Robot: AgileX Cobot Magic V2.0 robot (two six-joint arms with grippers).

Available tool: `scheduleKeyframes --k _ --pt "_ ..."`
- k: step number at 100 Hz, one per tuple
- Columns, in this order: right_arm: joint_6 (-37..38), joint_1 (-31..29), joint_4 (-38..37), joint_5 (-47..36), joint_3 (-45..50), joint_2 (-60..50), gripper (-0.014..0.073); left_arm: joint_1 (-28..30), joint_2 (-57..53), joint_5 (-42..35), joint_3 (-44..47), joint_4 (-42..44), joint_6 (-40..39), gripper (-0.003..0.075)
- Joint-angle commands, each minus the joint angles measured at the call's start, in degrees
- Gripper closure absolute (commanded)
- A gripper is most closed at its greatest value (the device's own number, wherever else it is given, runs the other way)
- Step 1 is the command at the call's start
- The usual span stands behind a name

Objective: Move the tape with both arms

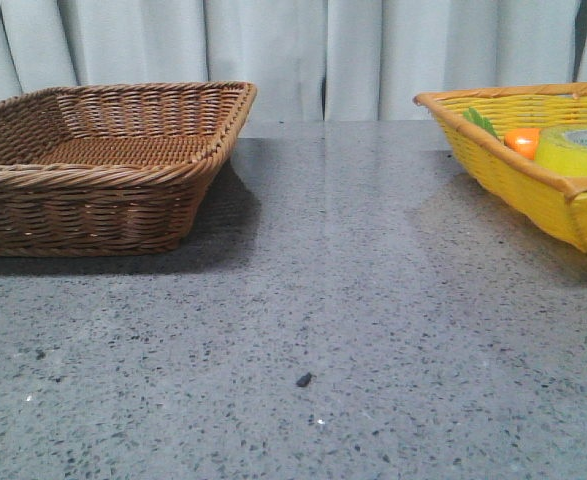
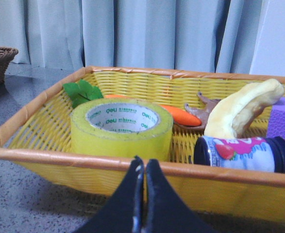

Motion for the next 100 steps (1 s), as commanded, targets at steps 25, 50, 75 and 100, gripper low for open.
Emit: scheduleKeyframes --k 25,50,75,100 --pt "0.0 0.26 4.88 -0.42 -4.12 -0.67 0.0668 0.16 -1.13 -5.61 -4.67 -0.44 -0.61 0.0741" --pt "0.0 0.26 6.14 8.49 -13.97 7.69 0.0658 0.16 5.34 2.9 -13.11 0.32 -0.61 0.0741" --pt "0.0 0.26 6.53 16.6 -26.8 21.73 0.0659 0.16 13.07 3.72 -19.32 0.45 -0.61 0.0741" --pt "0.0 0.37 8.23 28.58 -41.19 38.73 0.0566 0.16 18.31 3.72 -21.31 0.45 -0.61 0.0741"
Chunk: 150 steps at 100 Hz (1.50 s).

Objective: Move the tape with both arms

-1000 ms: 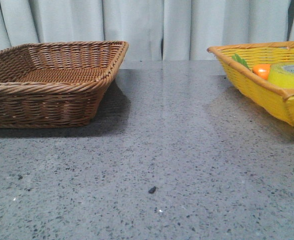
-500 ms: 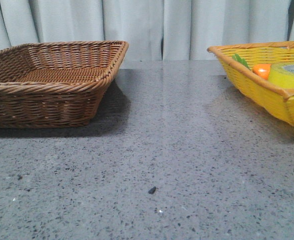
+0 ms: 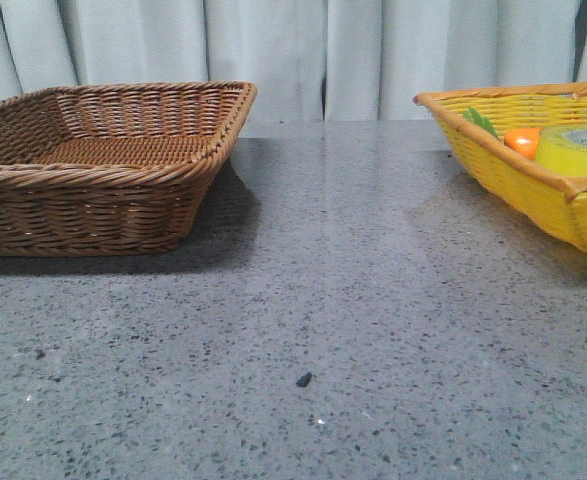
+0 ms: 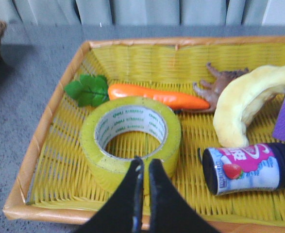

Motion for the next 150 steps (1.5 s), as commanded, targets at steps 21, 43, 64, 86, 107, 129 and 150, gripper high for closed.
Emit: scheduleKeyframes --k 21,43,64,86,107,129,150 --pt "0.0 1.78 2.56 5.01 -14.46 16.75 0.0232 0.16 2.25 -4.04 -2.27 0.01 -0.51 0.0741" --pt "0.0 8.7 2.56 10.27 -20.99 28.47 0.0202 0.16 2.25 -4.17 -2.27 0.01 -0.51 0.0741" --pt "0.0 11.28 2.56 12.27 -24.83 38.28 0.0202 0.16 2.25 -4.17 -2.27 0.01 -0.51 0.0741" --pt "0.0 11.28 0.76 12.25 -26.84 44.49 0.0202 0.16 2.25 -4.48 -2.27 0.01 -0.51 0.0741" --pt "0.0 10.25 -0.56 12.13 -27.11 47.07 0.0202 0.16 2.25 -4.61 -2.27 0.01 -0.51 0.0741" --pt "0.0 9.79 -0.78 12.13 -27.11 48.32 0.0355 0.16 2.25 -4.94 -2.27 0.01 -0.51 0.0741" --pt "0.0 9.79 -0.78 12.05 -27.11 48.66 0.058 0.16 2.25 -6.03 -2.27 0.01 -0.51 0.0741"
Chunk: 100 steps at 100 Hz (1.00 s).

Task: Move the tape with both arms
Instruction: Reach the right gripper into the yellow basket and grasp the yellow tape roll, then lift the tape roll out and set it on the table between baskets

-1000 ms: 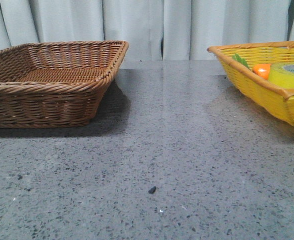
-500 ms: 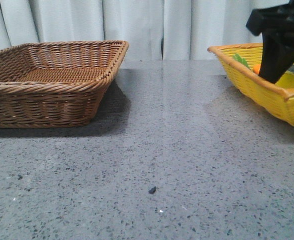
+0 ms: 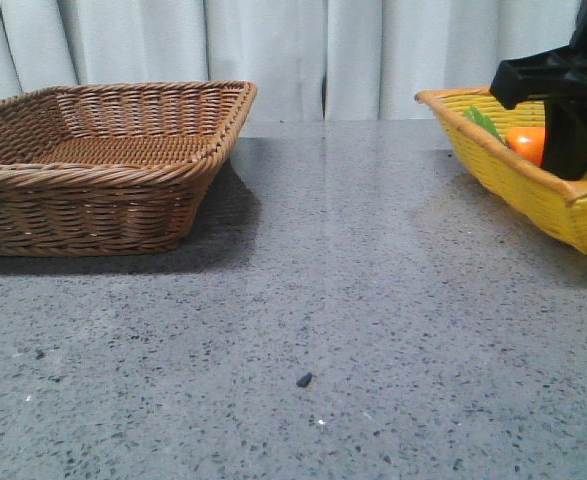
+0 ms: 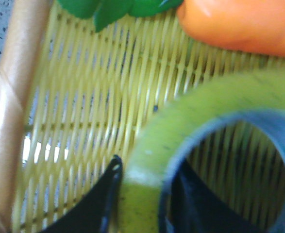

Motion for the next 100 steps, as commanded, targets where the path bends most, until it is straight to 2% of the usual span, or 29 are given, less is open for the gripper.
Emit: scheduleKeyframes --k 1,13,24,51,71,100 --pt "0.0 -0.33 -0.39 -1.59 -1.79 -1.52 0.0592 0.16 0.9 -5.31 -2.16 -0.09 -0.51 0.0741" --pt "0.0 -0.33 -0.39 -1.59 -1.79 -1.52 0.0664 0.16 0.9 -5.56 -2.16 -0.09 -0.51 0.0741" --pt "0.0 -0.33 -0.39 0.77 -3.43 -1.63 0.0667 0.16 0.9 -6.23 -2.16 -0.09 -0.51 0.0741" --pt "-0.89 2.02 -0.49 17.26 -18.04 -1.75 0.0667 0.16 0.9 -6.23 -2.16 -0.09 -0.51 0.0741" --pt "-1.1 9.59 0.71 22.47 -27.8 -1.75 0.0668 0.16 0.9 -6.23 -2.16 -0.09 -0.51 0.0741" --pt "-1.1 22.62 4.26 20.32 -28.95 2.71 0.0668 0.16 0.9 -6.23 -2.16 -0.09 -0.51 0.0741"
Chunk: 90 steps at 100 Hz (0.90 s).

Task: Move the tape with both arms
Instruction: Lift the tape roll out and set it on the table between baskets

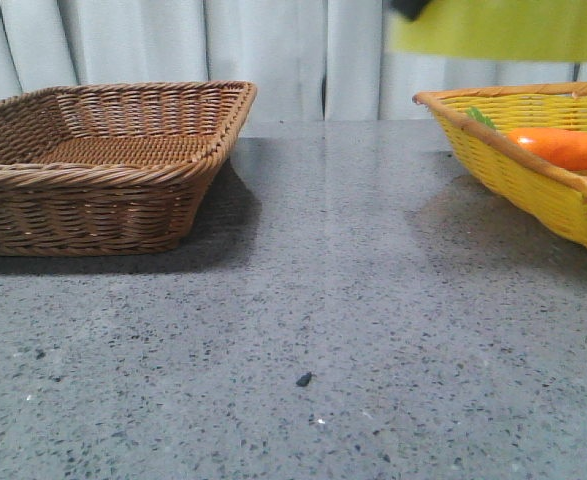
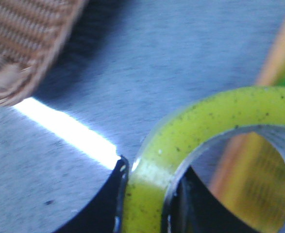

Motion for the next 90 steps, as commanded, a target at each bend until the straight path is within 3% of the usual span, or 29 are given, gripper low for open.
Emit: scheduleKeyframes --k 1,24,43,55,79,90 --pt "-0.72 2.6 0.31 -3.61 -2.08 0.42 0.0668 0.16 0.9 -4.86 -2.16 -0.09 -0.51 0.0741" --pt "-0.72 4.71 0.31 -6.18 -2.08 8.42 0.0641 0.16 0.9 -4.86 -2.16 -0.09 -0.51 0.0741" --pt "-0.72 4.71 0.21 -6.86 -2.08 13.13 0.044 0.16 0.9 -4.86 -2.16 -0.09 -0.51 0.0741" --pt "-0.72 4.71 0.3 -6.99 -2.08 13.76 0.0361 0.16 0.9 -4.86 -2.16 -0.09 -0.51 0.0741" --pt "-0.72 4.71 0.3 -6.48 -2.08 11.1 0.0356 0.16 0.9 -4.86 -2.16 -0.09 -0.51 0.0732" --pt "-0.72 4.71 0.3 -6.6 -2.08 7.34 0.037 -0.08 0.9 -4.86 -2.16 -1.0 -0.51 0.0634"
